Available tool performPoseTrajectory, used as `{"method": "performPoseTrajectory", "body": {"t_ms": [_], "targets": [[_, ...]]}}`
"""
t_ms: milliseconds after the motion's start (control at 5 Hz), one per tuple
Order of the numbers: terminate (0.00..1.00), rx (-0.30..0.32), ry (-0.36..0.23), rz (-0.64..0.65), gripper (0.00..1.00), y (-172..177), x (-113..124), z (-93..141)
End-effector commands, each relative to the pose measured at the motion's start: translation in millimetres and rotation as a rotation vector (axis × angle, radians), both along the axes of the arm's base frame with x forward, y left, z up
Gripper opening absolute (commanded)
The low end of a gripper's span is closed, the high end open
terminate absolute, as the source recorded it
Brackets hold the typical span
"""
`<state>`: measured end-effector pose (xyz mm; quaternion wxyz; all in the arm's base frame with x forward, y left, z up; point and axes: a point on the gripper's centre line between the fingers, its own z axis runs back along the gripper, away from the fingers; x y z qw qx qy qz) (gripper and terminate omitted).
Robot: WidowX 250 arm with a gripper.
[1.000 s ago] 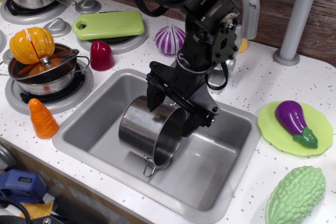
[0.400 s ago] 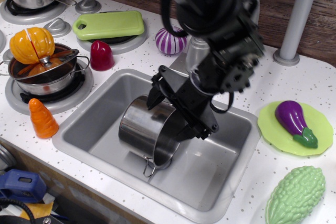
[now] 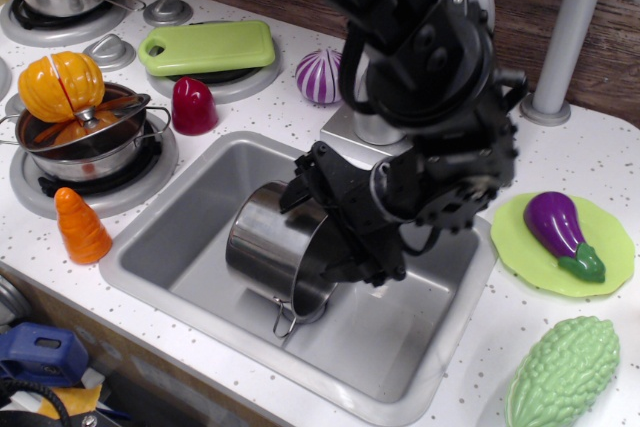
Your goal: Flip pot upright in sink
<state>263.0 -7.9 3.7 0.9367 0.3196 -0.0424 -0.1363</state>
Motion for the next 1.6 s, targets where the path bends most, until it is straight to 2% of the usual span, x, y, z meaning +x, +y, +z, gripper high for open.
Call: {"method": "performPoseTrajectory", "body": {"t_ms": [0,200,600,800,1400], "targets": [[0.00,0.055,-0.045,-0.073,1.00,10,4,-3],[0.00,0.086,-0.036,-0.142,1.00,18,7,0],[0.00,0.076,-0.037,-0.181,1.00,29,11,-1],[0.00,0.080,-0.041,-0.183,0.00,30,11,-1],[0.00,-0.077,-0.004,-0.040,0.00,23,11,0]]}}
